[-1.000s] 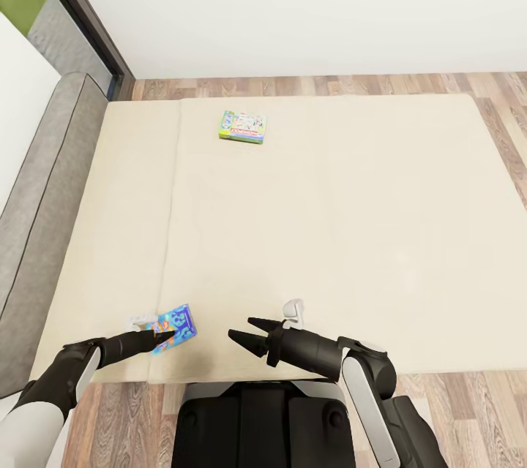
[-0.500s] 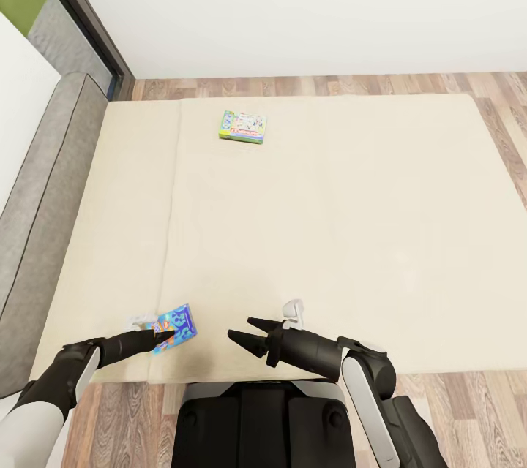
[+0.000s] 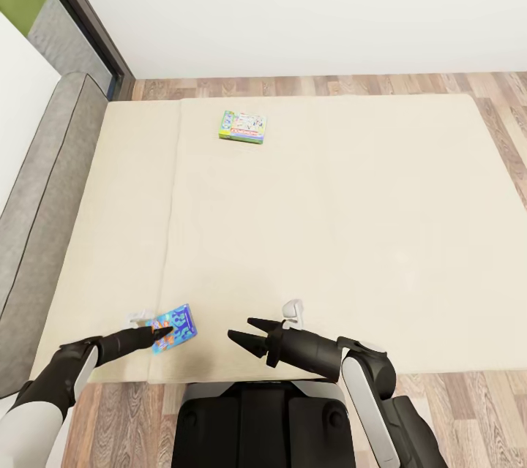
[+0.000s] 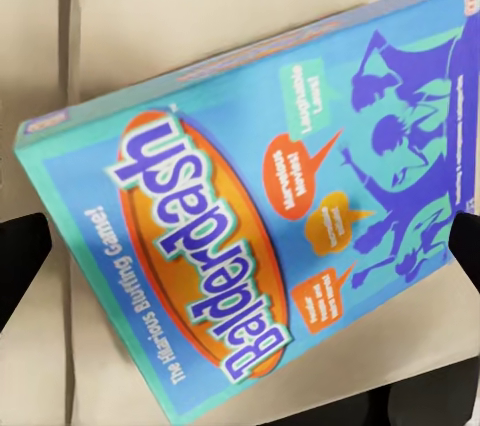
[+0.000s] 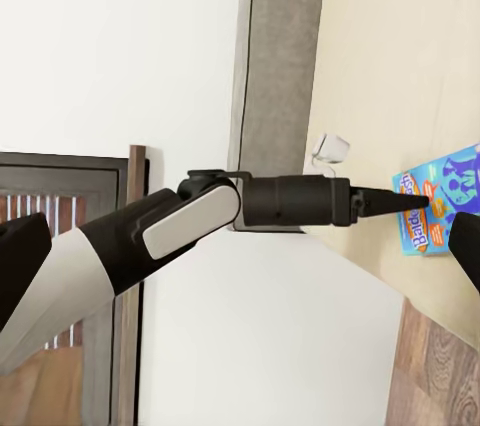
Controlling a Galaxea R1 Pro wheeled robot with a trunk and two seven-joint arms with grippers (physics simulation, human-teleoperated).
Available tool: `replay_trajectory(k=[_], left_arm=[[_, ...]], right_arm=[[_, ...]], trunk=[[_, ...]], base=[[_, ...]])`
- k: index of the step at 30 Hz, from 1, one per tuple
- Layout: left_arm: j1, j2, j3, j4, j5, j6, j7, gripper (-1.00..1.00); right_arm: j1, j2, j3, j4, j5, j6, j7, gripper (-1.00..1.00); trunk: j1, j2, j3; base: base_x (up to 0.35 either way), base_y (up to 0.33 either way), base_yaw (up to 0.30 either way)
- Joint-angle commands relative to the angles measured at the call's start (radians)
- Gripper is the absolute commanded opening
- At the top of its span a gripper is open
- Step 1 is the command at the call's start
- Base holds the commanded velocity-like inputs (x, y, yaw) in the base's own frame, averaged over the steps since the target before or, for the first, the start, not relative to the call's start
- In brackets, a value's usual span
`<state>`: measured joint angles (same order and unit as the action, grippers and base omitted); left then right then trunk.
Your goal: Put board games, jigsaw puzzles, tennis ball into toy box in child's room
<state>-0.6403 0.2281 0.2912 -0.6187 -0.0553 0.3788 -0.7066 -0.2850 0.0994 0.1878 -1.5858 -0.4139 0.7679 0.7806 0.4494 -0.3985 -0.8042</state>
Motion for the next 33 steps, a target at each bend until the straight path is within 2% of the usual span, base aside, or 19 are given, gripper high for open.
replay_trajectory(k=[1, 14, 23, 33], left_arm=[[-0.001, -0.001, 0.006, -0.001, -0.006, 0.007, -0.007, 1.00], [-0.001, -0.009, 0.009, -0.003, -0.006, -0.003, -0.002, 1.00], [-0.001, -0.030, 0.009, 0.000, -0.006, -0.024, 0.005, 1.00], [-0.001, -0.033, 0.012, 0.000, -0.005, -0.026, 0.006, 1.00]], right_arm=[[0.000, 0.000, -0.001, 0.000, -0.003, 0.006, 0.000, 1.00], [-0.001, 0.000, -0.001, 0.000, -0.003, 0.006, 0.000, 1.00], [0.000, 0.000, -0.001, -0.001, -0.003, 0.005, -0.004, 1.00], [0.000, 0.000, -0.001, 0.000, -0.003, 0.006, -0.003, 1.00]], trunk=[[0.001, -0.002, -0.001], [0.001, -0.002, -0.001], [0.001, -0.002, -0.001], [0.001, -0.002, -0.007]], base=[[0.000, 0.000, 0.000], [0.000, 0.000, 0.000], [0.000, 0.000, 0.000], [0.000, 0.000, 0.000]])
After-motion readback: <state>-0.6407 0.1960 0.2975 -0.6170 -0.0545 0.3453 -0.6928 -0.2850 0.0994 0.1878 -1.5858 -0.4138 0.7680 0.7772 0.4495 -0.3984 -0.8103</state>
